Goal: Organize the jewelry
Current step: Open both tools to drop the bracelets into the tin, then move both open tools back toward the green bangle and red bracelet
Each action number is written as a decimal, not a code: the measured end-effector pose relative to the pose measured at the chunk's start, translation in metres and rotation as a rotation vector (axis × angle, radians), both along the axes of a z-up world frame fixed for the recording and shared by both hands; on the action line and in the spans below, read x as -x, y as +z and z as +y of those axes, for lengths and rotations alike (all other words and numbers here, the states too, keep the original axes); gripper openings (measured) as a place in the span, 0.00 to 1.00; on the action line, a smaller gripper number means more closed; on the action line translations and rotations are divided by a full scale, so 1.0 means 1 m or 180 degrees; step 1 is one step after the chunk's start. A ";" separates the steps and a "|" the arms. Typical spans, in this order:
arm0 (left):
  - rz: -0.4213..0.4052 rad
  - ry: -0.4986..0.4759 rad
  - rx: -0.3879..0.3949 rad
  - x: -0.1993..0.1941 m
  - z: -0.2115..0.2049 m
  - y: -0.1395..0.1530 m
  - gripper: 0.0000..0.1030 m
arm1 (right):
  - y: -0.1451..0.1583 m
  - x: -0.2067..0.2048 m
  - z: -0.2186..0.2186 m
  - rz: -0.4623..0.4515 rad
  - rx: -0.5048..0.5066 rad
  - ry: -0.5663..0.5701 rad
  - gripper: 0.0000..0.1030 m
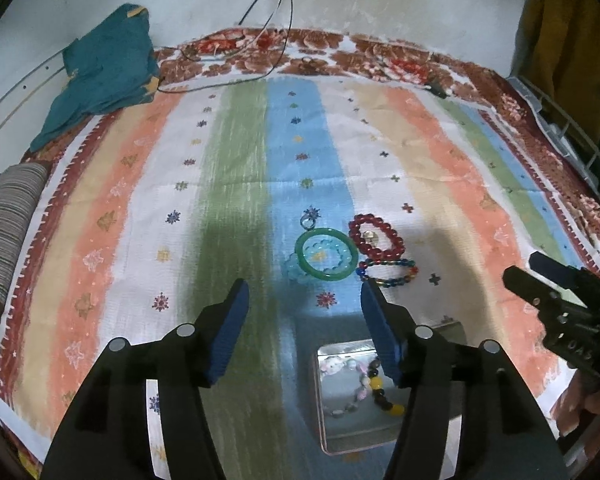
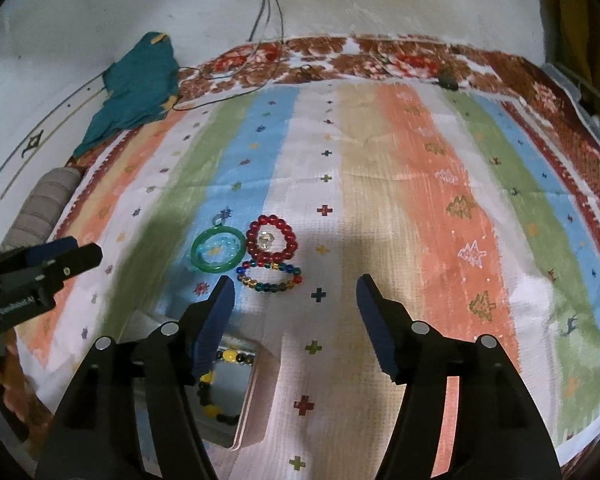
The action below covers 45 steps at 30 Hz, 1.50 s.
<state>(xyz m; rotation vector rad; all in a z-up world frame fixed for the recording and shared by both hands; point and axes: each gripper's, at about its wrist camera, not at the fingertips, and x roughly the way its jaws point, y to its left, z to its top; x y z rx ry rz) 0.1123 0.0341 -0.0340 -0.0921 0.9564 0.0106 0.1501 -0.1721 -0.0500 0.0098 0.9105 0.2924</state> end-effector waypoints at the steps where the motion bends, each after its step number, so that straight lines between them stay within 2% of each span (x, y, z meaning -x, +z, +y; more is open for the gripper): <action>1: 0.0030 0.0000 -0.0016 -0.003 0.000 -0.003 0.58 | -0.001 -0.002 0.000 0.0015 -0.0001 -0.0004 0.64; 7: 0.0105 0.0013 -0.0087 -0.019 0.002 -0.012 0.62 | -0.009 -0.016 0.005 0.0096 -0.0010 0.0001 0.73; 17: 0.0208 -0.0048 -0.0202 -0.037 -0.005 -0.025 0.63 | -0.019 -0.033 0.010 0.0112 0.0134 -0.0004 0.74; 45: 0.0603 0.0025 -0.0144 -0.099 0.007 -0.082 0.62 | -0.068 -0.091 0.029 0.0426 0.0260 0.0039 0.74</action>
